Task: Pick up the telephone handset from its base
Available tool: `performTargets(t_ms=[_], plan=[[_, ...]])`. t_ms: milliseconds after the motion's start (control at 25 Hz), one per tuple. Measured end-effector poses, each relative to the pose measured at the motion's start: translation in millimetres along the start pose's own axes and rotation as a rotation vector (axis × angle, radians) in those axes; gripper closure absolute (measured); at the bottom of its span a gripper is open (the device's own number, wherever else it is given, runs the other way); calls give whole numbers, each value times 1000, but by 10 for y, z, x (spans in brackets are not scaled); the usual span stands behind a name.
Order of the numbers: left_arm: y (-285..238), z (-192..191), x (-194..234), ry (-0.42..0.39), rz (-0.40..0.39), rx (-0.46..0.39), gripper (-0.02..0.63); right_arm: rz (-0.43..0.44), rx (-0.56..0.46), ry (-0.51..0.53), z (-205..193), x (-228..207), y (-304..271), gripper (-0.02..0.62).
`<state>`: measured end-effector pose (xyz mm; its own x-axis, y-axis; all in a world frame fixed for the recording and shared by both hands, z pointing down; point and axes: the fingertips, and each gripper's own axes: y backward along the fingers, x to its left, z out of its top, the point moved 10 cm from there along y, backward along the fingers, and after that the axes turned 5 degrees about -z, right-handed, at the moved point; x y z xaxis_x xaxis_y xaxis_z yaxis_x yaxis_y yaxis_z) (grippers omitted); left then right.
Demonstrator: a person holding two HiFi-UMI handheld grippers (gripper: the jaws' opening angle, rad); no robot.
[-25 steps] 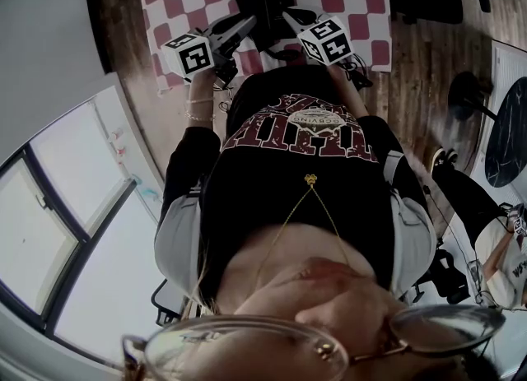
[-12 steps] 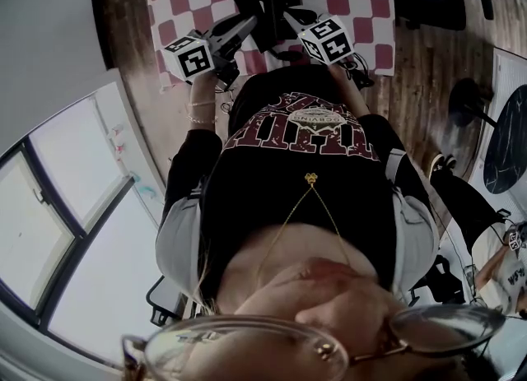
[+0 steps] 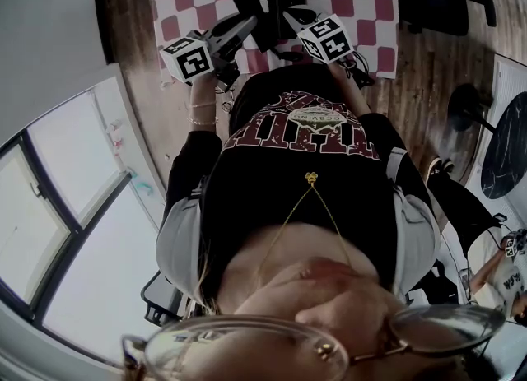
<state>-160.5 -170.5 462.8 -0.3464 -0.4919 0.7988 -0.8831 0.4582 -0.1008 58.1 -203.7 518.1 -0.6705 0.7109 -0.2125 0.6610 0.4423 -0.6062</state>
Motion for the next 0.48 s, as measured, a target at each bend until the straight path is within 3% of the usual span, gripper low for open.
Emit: performTargets(t_ms=[480], plan=[[4, 45, -25, -3, -11, -7, 526, -2, -2, -5, -2, -44, 4, 575]])
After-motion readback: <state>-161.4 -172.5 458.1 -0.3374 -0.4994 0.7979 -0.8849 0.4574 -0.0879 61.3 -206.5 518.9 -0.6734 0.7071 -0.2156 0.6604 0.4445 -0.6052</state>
